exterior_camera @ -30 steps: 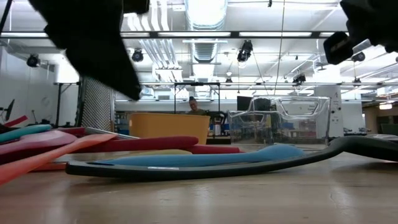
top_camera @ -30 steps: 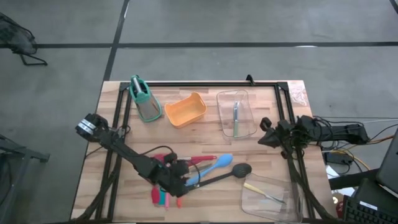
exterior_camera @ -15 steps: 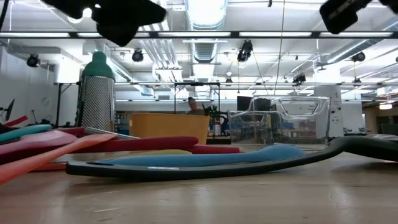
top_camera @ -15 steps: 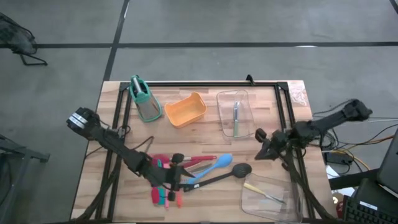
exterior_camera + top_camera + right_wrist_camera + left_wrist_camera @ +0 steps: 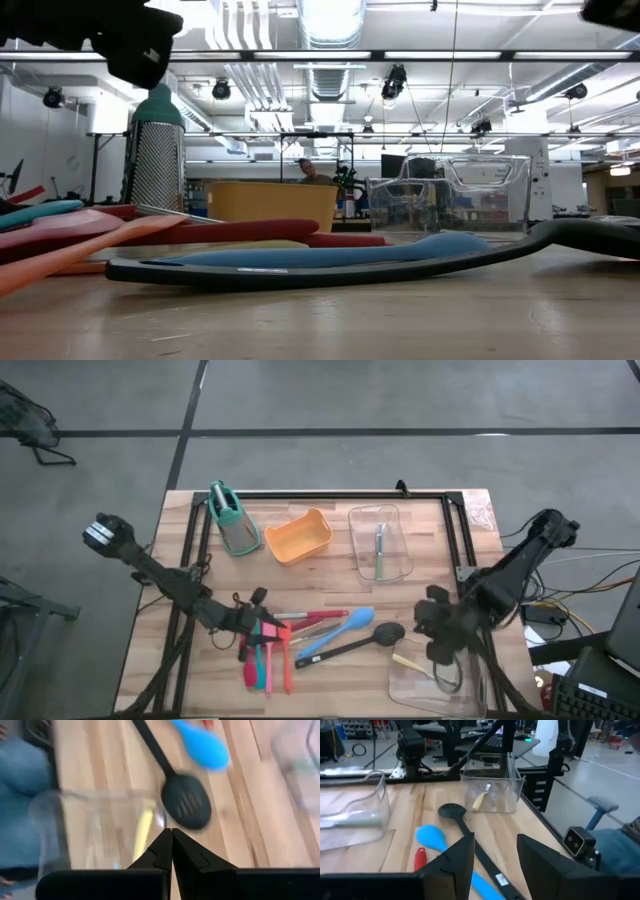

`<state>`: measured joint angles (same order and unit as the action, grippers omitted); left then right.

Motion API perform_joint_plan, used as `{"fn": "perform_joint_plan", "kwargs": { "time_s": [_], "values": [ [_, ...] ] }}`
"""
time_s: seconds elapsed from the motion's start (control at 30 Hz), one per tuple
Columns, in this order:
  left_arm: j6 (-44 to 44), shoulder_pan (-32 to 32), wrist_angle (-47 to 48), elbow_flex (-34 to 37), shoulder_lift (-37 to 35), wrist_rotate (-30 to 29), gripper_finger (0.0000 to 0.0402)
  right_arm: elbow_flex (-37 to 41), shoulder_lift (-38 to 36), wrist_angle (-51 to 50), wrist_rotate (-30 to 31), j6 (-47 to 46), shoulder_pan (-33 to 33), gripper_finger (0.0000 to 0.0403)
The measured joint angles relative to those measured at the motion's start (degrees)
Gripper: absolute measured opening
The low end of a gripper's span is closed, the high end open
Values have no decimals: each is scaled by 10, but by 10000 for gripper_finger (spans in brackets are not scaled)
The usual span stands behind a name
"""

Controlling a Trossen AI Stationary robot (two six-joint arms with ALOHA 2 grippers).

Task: Pick & Place Kitchen Items
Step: Put the right yellow kitchen knife into the top transparent bin

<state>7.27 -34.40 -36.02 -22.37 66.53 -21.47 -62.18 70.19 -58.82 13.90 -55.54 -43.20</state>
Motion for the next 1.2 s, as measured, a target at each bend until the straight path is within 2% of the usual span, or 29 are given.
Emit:
{"fn": "perform_joint_plan", "kwargs": {
  "time_s": [0.13,0.2,0.37,0.53,0.67,0.97,1.2],
  "values": [
    [-31,-3,0,19,-40,28,155,-57,74,-76,-6,-81,-54,8],
    [-33,-3,0,26,-64,49,156,-77,106,-78,-6,-89,-81,8],
    [-34,-6,9,44,-124,56,156,-111,164,-79,-7,-141,-127,8],
    [-28,-6,7,66,-146,56,156,-117,217,-80,-8,-199,-155,19],
    [-24,-6,6,77,-153,56,156,-117,262,-80,-26,-199,-155,50],
    [-22,-6,5,77,-157,56,156,-119,326,-70,-27,-161,-144,156],
    [-13,-6,4,77,-151,56,156,-119,353,-35,-23,-148,-138,187]
  ]
}}
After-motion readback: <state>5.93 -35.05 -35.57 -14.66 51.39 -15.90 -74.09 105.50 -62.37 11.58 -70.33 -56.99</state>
